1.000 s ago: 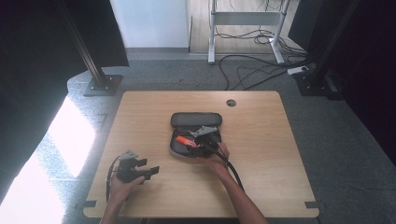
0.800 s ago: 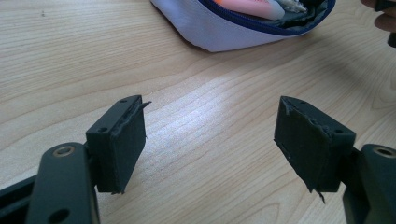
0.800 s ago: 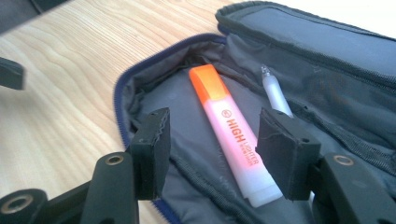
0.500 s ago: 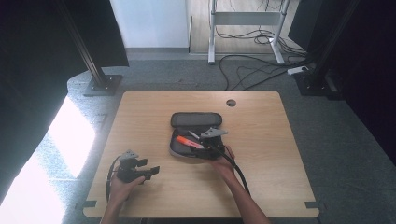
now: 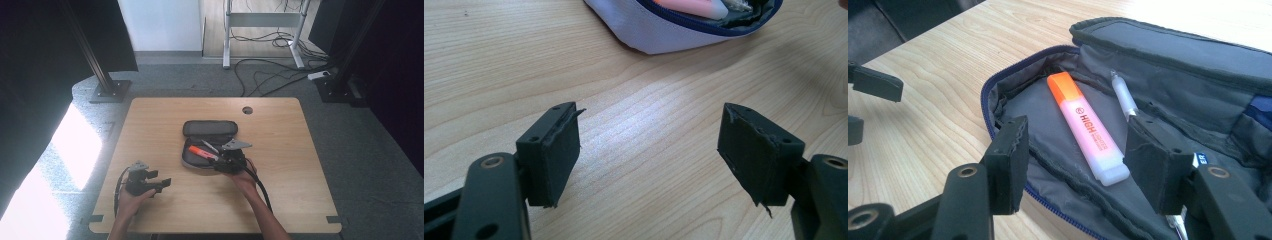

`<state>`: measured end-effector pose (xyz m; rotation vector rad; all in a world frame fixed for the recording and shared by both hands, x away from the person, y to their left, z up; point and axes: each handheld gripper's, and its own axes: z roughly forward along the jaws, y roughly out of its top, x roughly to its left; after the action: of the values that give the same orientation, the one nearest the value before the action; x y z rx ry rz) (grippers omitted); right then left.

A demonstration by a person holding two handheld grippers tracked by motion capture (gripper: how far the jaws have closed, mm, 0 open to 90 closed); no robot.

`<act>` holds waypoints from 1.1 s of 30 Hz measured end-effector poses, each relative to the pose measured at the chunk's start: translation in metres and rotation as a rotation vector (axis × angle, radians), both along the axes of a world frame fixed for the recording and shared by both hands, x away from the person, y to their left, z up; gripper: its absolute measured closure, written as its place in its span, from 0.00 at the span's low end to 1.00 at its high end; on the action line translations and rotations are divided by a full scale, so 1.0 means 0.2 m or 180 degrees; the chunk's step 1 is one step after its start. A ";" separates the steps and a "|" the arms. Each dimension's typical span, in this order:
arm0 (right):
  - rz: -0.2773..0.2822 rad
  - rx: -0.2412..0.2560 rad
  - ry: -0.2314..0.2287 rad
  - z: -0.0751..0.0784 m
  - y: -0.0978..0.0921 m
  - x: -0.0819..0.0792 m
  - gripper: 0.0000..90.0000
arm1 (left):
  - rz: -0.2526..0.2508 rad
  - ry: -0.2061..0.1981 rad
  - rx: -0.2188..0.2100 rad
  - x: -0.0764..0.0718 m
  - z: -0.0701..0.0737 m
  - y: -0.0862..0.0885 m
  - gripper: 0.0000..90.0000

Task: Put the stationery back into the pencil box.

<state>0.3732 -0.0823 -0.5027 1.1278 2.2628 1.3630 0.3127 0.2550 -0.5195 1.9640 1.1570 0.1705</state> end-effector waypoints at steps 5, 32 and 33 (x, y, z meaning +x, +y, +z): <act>-0.0018 0.0035 -0.0045 0.01 -0.04 -0.03 0.47 | -0.0002 0.0004 0.0005 0.00 0.00 0.00 0.28; -0.0252 0.0100 -0.0213 0.00 -0.41 -0.31 0.45 | -0.0008 0.0013 0.0037 0.00 -0.01 -0.02 0.28; -0.0266 0.0100 -0.0210 0.00 -0.43 -0.32 0.45 | -0.0007 0.0016 0.0041 0.00 -0.01 -0.02 0.28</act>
<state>0.3098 -0.1678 -0.5034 1.1564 2.1310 1.3869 0.3121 0.2512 -0.5225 1.9781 1.1596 0.1723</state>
